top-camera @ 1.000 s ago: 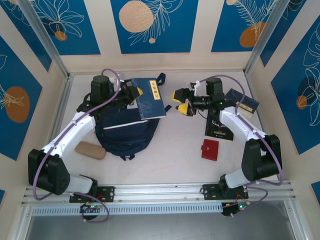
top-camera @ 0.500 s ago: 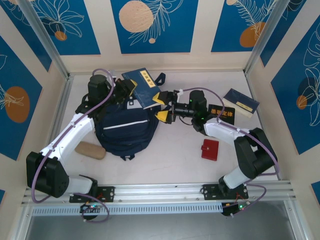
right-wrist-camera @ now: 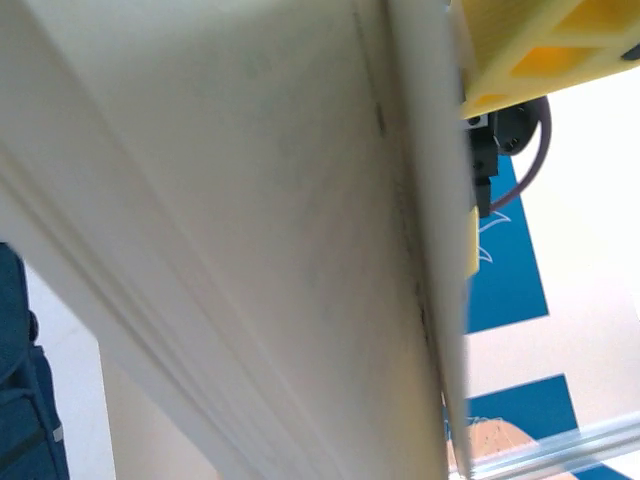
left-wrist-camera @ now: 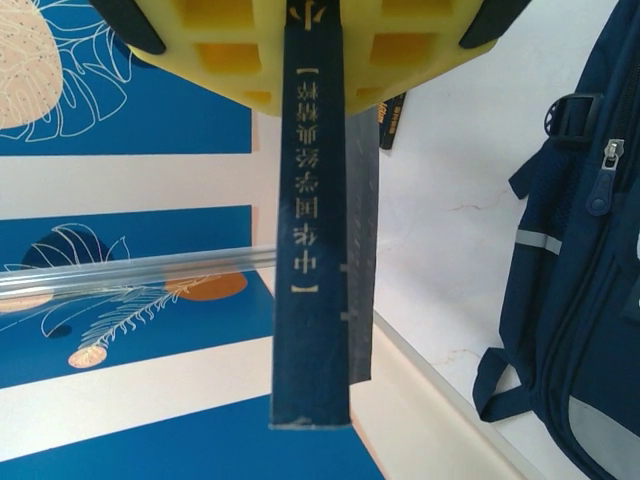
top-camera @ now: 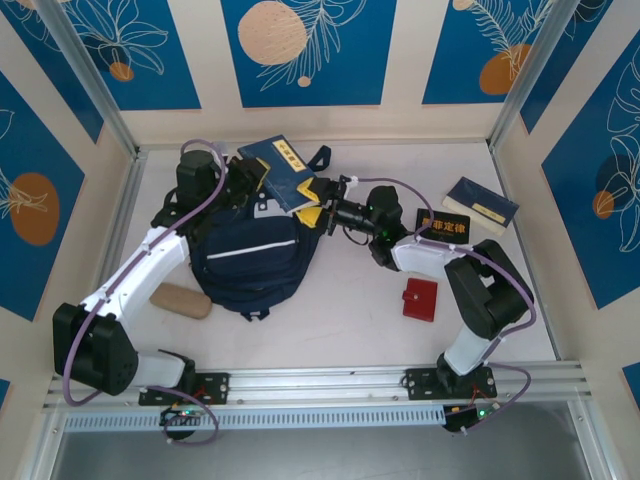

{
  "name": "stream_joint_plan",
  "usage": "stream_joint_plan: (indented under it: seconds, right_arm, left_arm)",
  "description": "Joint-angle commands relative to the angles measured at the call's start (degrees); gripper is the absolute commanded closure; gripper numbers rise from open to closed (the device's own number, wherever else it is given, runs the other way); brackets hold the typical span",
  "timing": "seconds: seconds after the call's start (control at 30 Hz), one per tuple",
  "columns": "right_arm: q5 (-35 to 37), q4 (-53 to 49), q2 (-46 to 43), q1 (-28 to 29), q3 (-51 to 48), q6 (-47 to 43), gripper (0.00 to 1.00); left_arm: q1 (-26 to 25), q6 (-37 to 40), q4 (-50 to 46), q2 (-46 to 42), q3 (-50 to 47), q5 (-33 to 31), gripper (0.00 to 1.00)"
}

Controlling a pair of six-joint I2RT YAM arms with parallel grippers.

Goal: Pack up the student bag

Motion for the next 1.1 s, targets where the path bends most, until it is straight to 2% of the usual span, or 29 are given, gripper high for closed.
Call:
stream_joint_plan:
  seconds: [0.0,0.1,0.2,0.33,0.47,0.53,0.67,0.77,0.9,1.07]
  right_arm:
    - [2.05,3.71,1.18,-0.06,1.85,0.98,0.50]
    - [2.13,3.72,2.03,-0.47,1.61,-0.04,0.64]
    - [2.44,3.65,2.74,-0.97,0.73,-0.87,0.77]
    - [2.44,1.53,2.09,-2.04,-0.84,-4.77,0.93]
    - [1.98,-7.55,-1.38,-4.91,-3.19,-11.97,0.96]
    - [1.40,-13.20,-3.40,-6.96,-4.00,-16.35,0.96]
    - [0.16,-28.20,-8.63,-12.09,-3.73,-27.05,0.97]
    - [1.52,-39.79,-13.33,-15.15,-2.87,-35.80,0.97]
    - [5.39,-52.41,-18.13,-17.98,-0.60,-45.73,0.97]
    - [6.24,-56.44,-20.73,-20.53,0.37,-48.54,0.97]
  left_arm:
    - [0.57,0.25,3.00,-0.84,-0.63,-0.05,1.00]
    - [0.66,1.86,2.64,0.33,-0.64,2.15,1.00]
    - [0.75,3.09,2.18,0.33,-2.07,2.92,0.92]
    - [0.80,8.11,-4.71,-0.36,-2.40,1.52,0.67]
    - [1.36,17.96,-18.90,-0.51,-0.41,-0.34,0.38]
    - [1.45,23.60,-25.43,-0.31,0.60,-1.72,0.29]
    - [1.12,39.02,-36.83,0.84,3.56,-4.83,0.27]
    - [0.26,48.37,-44.29,1.99,5.77,-10.09,0.26]
    - [-1.47,55.32,-50.04,4.13,6.81,-13.66,0.26]
    - [-6.94,62.01,-51.36,7.81,5.38,-17.77,0.27]
